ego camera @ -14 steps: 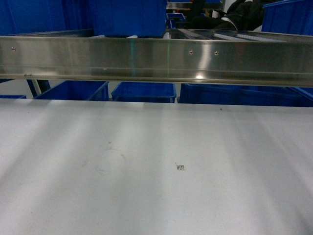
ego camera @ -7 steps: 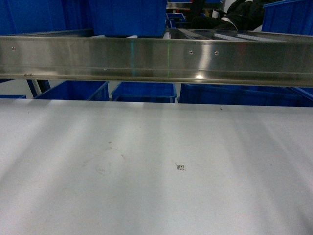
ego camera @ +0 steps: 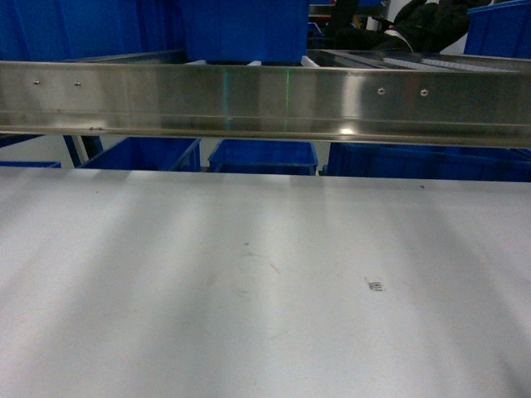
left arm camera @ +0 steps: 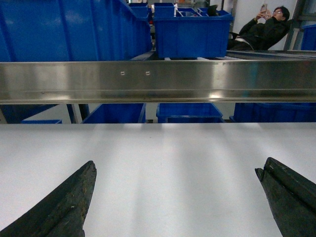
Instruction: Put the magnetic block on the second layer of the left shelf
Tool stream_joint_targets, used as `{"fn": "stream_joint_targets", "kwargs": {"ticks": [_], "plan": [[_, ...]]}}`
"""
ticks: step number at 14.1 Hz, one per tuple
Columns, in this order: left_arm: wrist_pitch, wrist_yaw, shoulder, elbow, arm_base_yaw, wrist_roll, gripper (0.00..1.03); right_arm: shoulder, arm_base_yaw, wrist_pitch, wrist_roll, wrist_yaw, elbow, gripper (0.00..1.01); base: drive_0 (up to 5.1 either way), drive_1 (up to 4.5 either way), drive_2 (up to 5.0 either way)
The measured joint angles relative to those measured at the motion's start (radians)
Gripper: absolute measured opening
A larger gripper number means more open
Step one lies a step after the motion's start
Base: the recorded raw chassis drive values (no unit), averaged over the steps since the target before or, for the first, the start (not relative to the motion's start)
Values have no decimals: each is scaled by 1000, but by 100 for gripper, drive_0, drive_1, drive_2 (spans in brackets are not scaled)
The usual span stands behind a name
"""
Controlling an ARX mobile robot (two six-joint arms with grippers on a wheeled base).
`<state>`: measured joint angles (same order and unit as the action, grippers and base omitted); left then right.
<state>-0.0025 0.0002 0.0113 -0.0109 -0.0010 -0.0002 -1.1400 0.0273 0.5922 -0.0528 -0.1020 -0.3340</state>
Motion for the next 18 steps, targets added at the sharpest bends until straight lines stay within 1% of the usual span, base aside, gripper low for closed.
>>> {"fn": "stream_joint_targets", "kwargs": {"ticks": [18], "plan": [[-1, -1, 0, 0, 0, 0, 98, -3, 5, 0, 0, 0, 1, 43, -498, 247, 247]]}}
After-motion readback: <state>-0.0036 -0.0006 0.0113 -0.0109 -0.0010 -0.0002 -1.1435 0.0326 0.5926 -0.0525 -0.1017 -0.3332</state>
